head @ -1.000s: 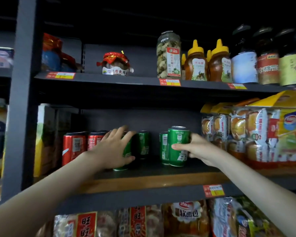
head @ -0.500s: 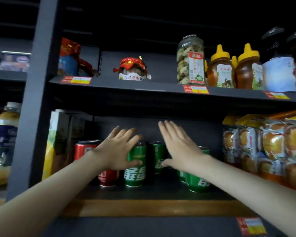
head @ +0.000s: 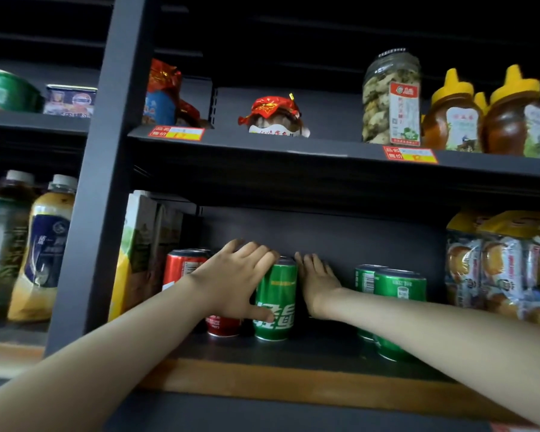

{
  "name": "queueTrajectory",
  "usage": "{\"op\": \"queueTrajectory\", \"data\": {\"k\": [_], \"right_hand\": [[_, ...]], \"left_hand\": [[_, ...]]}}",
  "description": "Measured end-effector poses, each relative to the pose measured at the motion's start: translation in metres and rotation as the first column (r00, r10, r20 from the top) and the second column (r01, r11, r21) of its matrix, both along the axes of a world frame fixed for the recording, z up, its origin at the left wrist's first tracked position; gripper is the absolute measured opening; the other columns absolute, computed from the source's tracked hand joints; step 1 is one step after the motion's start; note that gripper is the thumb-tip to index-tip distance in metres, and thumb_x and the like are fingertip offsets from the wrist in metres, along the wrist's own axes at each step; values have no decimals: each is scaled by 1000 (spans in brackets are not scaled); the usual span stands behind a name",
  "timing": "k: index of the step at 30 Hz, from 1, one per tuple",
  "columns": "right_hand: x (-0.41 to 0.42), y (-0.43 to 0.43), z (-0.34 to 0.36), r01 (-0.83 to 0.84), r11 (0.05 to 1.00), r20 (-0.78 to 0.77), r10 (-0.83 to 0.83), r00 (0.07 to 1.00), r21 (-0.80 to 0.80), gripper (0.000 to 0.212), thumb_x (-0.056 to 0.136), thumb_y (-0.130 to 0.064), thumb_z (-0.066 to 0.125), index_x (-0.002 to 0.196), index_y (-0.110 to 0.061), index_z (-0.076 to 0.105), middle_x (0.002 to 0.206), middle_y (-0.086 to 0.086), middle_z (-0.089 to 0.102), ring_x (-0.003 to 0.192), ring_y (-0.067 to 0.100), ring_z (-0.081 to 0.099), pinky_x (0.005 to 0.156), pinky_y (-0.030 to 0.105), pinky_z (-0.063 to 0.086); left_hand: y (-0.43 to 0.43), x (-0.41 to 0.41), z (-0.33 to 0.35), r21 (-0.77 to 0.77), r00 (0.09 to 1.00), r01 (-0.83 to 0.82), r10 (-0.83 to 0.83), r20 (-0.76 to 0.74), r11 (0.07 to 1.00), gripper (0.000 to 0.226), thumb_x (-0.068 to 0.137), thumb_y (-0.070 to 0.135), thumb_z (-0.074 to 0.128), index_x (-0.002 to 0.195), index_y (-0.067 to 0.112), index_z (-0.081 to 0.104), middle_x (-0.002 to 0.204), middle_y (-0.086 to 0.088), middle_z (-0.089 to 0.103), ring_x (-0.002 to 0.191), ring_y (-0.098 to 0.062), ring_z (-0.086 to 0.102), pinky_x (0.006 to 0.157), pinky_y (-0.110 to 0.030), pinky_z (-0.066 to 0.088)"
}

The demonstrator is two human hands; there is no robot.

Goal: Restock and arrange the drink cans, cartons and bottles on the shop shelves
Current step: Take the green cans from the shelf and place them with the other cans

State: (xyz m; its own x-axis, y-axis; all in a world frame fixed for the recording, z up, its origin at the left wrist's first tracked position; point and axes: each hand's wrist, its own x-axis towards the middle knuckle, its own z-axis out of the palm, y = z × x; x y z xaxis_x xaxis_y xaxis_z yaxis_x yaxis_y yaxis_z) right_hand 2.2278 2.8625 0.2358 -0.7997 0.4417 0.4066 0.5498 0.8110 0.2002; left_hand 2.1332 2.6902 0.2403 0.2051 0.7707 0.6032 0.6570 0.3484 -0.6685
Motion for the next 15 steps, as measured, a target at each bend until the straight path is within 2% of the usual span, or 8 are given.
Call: {"op": "queueTrajectory", "data": {"k": [1,3,4,6,9,11,13,15], "right_hand": [[0,0,2,-40,999,-67,38,997,-30,84,92,-6,50,153,-5,-8,158,12,8,147,29,3,120,38,6],[0,-1,6,-103,994,-221,92,971,-41,62,91,-5,45,147,-8,20,140,6,28,136,28,25,111,34,20],[2,-4,7,-103,995,-267,99,959,0,49,89,-3,44,136,-12,33,131,4,32,128,26,32,103,31,25],[9,-10,9,-72,995,-273,90,958,74,42,83,3,48,122,-14,41,123,3,32,118,25,35,94,29,28],[19,-17,9,-22,984,-189,56,980,179,66,74,3,66,131,-13,37,137,4,23,127,25,24,105,33,24],[25,-20,9,-1,988,-114,19,993,155,86,76,-2,70,146,-16,22,147,8,18,136,28,20,110,41,24],[30,-25,8,-11,998,-64,15,998,55,97,81,-1,69,153,-20,7,148,11,22,135,32,28,101,42,38],[35,-30,7,-36,999,-63,39,997,41,99,80,0,70,153,-22,7,143,12,28,129,32,36,88,39,46]], "left_hand": [[0,0,0,11,1000,14,-14,-8,1000,91,69,81,32,111,6,63,102,-5,66,88,-23,64,80,-38,55],[-1,2,-1,11,1000,22,-22,-2,1000,89,68,80,33,111,6,62,100,-5,66,87,-23,64,77,-37,55],[-1,3,-1,10,1000,17,-17,-1,1000,89,68,79,33,110,7,62,100,-5,66,86,-23,64,76,-36,55],[-1,5,0,10,1000,8,-8,-1,1000,89,67,79,33,110,7,63,100,-5,66,86,-22,64,74,-35,55],[-3,9,1,-23,998,-38,39,47,999,92,68,79,31,115,5,60,104,-6,65,90,-24,64,75,-37,55],[-4,12,2,-51,992,-84,88,91,995,98,70,80,26,125,5,55,116,-7,62,102,-25,61,84,-40,52],[-5,16,3,-37,991,-105,108,81,994,102,71,80,21,136,5,45,130,-9,55,116,-26,54,95,-41,46],[-7,22,5,-47,987,-137,141,77,989,99,77,79,28,145,7,31,144,-8,42,129,-26,43,105,-40,36]]}}
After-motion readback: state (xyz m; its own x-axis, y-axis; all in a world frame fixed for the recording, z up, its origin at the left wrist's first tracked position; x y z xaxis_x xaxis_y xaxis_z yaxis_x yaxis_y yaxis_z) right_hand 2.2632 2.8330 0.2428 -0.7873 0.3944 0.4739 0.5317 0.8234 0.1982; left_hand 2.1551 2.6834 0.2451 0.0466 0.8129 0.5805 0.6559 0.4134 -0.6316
